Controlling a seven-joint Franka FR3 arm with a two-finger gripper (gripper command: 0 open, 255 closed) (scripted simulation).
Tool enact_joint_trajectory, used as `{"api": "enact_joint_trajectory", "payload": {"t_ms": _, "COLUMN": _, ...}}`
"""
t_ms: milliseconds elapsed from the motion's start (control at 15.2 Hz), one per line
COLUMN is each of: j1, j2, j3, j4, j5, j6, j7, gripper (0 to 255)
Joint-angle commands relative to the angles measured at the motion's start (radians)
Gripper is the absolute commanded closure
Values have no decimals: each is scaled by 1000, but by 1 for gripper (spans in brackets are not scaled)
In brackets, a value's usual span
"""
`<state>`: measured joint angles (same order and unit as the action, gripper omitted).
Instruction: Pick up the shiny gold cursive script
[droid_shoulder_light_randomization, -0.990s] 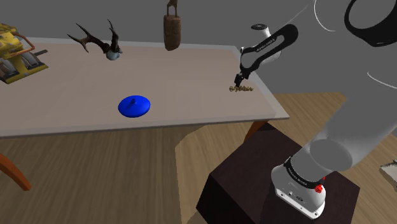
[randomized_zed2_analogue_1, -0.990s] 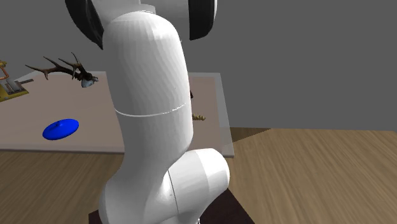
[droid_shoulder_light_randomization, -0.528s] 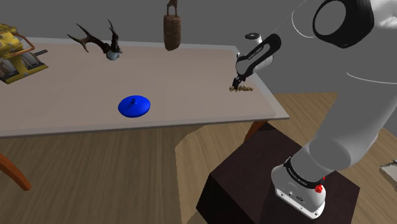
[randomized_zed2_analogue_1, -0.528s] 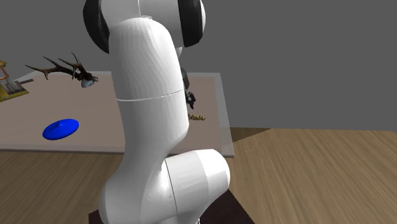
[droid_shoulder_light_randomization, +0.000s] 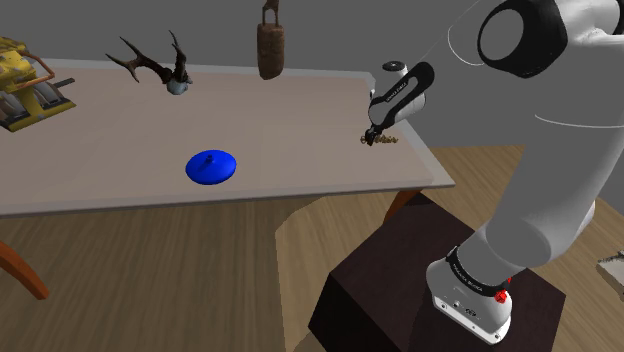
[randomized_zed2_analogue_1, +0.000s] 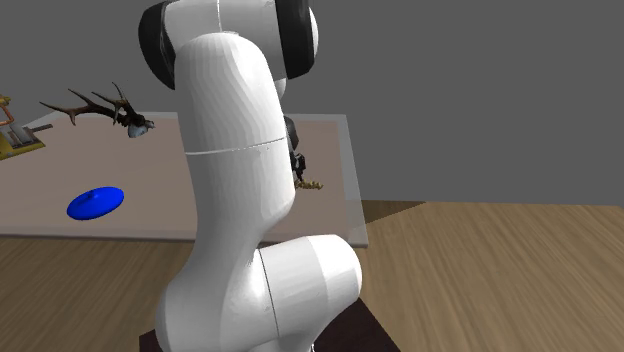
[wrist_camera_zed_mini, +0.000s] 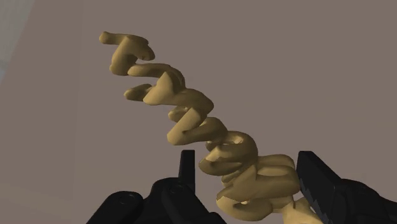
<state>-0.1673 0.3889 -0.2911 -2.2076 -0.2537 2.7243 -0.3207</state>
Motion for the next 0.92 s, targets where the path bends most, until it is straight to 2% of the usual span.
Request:
{"api": "enact_joint_trajectory", "payload": {"t_ms": 0, "j1": 0, "j2": 1, "j3": 0, "j4": 0, "j5": 0, "j6": 1, "j7": 0, "gripper": 255}}
{"api": "enact_joint_trajectory", "payload": {"t_ms": 462, "j1": -1, "j2": 2, "j3": 0, "j4": 0, "j5": 0, "j6": 2, "j7": -1, "gripper": 255}}
{"api": "enact_joint_trajectory", "payload": {"t_ms": 858, "j1": 5, "j2": -69, "j3": -4, "j4": -2, "j5": -3, "j6": -66, "j7": -13, "gripper": 255}}
